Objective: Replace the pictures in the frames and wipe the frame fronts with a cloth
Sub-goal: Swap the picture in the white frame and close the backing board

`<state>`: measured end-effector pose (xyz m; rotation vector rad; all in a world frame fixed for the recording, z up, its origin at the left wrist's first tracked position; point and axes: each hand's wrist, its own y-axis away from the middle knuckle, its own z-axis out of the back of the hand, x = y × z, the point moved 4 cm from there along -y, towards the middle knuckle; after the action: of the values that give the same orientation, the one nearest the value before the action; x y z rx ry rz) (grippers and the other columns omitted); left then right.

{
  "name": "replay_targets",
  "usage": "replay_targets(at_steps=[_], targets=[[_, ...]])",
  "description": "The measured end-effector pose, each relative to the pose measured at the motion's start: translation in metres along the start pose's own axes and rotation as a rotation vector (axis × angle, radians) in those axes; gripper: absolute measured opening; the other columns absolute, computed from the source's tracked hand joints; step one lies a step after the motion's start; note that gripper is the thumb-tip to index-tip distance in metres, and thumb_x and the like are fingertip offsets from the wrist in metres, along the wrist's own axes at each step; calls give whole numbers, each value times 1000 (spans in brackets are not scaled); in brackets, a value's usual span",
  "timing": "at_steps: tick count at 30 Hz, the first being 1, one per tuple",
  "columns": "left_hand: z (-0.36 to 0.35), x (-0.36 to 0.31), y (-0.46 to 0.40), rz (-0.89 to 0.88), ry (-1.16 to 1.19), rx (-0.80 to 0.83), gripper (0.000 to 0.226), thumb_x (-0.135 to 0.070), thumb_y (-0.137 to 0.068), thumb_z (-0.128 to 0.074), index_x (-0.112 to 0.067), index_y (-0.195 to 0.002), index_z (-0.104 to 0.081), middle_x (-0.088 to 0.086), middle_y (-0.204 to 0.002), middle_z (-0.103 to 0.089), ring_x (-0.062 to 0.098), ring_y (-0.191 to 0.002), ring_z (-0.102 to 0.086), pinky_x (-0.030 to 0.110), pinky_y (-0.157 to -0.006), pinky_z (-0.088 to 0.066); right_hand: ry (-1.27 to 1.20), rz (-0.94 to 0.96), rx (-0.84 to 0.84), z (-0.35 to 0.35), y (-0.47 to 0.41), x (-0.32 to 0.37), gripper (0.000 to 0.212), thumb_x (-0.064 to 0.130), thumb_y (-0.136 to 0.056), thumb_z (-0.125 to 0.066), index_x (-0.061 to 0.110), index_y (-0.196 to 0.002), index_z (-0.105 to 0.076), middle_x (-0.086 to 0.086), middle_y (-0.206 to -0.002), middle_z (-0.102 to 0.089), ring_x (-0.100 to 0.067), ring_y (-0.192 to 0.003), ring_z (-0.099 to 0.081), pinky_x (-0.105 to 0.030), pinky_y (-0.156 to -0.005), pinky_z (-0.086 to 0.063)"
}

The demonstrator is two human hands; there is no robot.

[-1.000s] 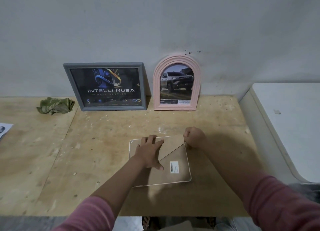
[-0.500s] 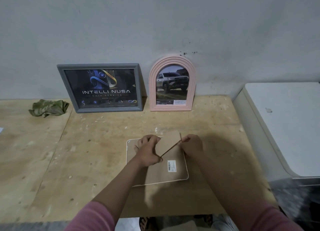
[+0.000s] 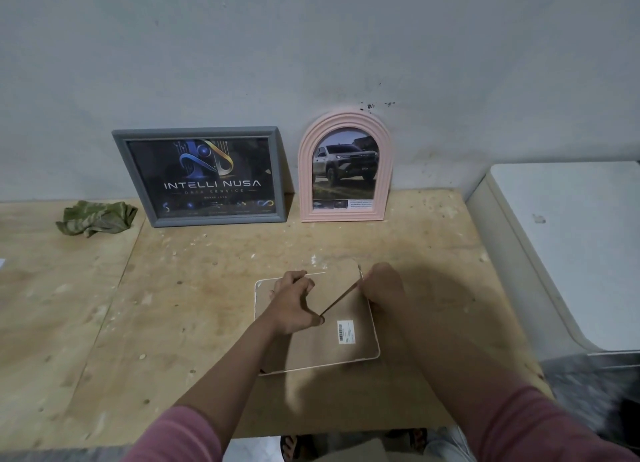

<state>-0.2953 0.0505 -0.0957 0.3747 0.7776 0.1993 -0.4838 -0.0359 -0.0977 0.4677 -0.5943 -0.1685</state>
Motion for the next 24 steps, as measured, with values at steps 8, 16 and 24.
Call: replay_targets(at_steps=[8,16,24], targets=[[-6,7,17,-95,-299,43,89,-47,-66,-76,-27,-141,-32,-5,-159,-4,21,-147,-4,58,-114,-12,-85,228,-239,-15,39,-12,5,4,-81,-52,3,-84,-56,-17,-78,-57,-36,-76,-54,-33,-60,-36],[13,47,60,261,-222,-490,84,-76,-71,-50,-14,-128,-45,18,-143,-30,36,-129,-31,48,-101,-35,-282,102,-263,7,40,-13,23,3,-83,-52,-1,-102,-63,-20,-102,-65,-34,-99,-61,-28,-77,-42],[22,61,54,536,413,-595,41,-45,-82,-59,-4,-85,-56,13,-91,-60,33,-88,-60,35,-72,-46,-399,-198,17,-22,34,4,62,55,-89,-46,0,-114,-61,-17,-117,-62,-34,-112,-56,-35,-95,-43]])
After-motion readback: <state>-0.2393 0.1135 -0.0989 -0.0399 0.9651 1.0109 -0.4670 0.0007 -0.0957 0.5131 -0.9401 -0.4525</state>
